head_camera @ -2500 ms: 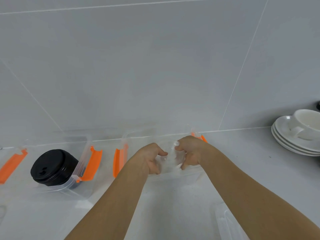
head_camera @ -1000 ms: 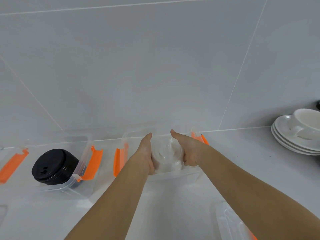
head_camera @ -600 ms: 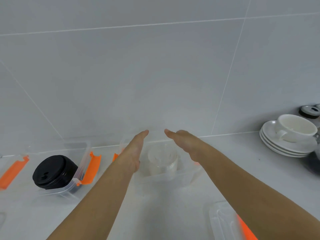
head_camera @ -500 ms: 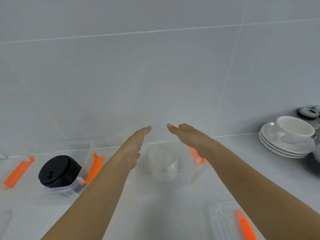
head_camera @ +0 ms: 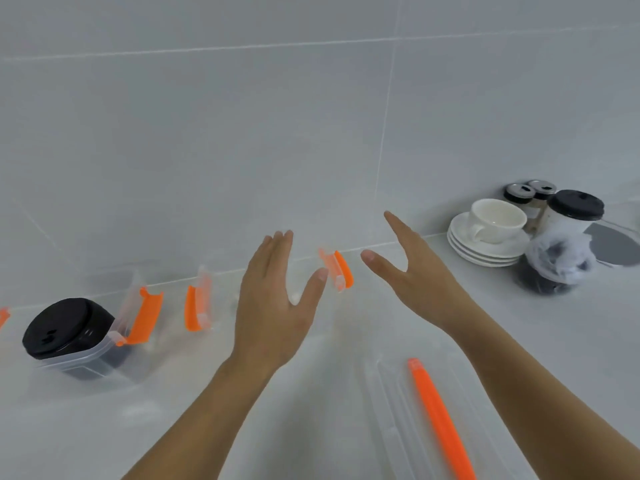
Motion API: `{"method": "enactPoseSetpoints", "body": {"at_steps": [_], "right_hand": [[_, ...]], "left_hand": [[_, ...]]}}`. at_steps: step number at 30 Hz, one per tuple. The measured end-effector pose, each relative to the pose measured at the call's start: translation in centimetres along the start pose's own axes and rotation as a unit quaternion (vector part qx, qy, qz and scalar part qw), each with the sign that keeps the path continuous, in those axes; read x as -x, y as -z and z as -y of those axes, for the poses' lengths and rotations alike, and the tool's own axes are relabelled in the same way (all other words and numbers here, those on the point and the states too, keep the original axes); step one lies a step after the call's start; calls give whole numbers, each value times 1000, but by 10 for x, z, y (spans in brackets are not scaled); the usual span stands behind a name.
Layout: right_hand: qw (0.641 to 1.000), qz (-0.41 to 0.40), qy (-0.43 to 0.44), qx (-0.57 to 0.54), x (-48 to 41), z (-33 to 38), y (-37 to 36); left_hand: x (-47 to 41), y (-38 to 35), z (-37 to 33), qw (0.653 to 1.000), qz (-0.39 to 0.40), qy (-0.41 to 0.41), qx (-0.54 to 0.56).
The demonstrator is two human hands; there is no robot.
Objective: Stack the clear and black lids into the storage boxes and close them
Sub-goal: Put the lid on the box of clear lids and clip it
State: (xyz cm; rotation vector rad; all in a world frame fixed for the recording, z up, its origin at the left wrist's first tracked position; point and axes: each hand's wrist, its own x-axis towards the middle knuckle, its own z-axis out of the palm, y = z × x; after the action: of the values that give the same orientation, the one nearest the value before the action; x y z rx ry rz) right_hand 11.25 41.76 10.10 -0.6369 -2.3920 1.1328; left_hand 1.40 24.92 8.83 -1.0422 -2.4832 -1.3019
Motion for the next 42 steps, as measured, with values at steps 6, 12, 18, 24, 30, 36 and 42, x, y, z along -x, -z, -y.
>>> {"method": "enactPoseSetpoints", "body": {"at_steps": [6,12,18,24,30,36,42], "right_hand": [[991,-68,-36,107,50,-56,-2],[964,-58,-171,194,100,-119,-3],[940,-39,-285,185,139,-154,-11],[943,-12,-272,192,151,-151,-23],[953,-40,-300,16,146,-131,-23],[947,-43,-296,-117,139,-113,-18],[949,-53,-253,-182,116,-77,-9]], "left_hand": [[49,-48,3,994,90,-41,-34],[90,-93,24,978,189,-33,-86],[123,-118,33,953,282,21,-104],[140,-127,24,933,346,65,-81],[124,-125,1,898,337,239,150],[93,-95,-6,867,191,361,287],[65,-50,-4,806,192,399,392]]}}
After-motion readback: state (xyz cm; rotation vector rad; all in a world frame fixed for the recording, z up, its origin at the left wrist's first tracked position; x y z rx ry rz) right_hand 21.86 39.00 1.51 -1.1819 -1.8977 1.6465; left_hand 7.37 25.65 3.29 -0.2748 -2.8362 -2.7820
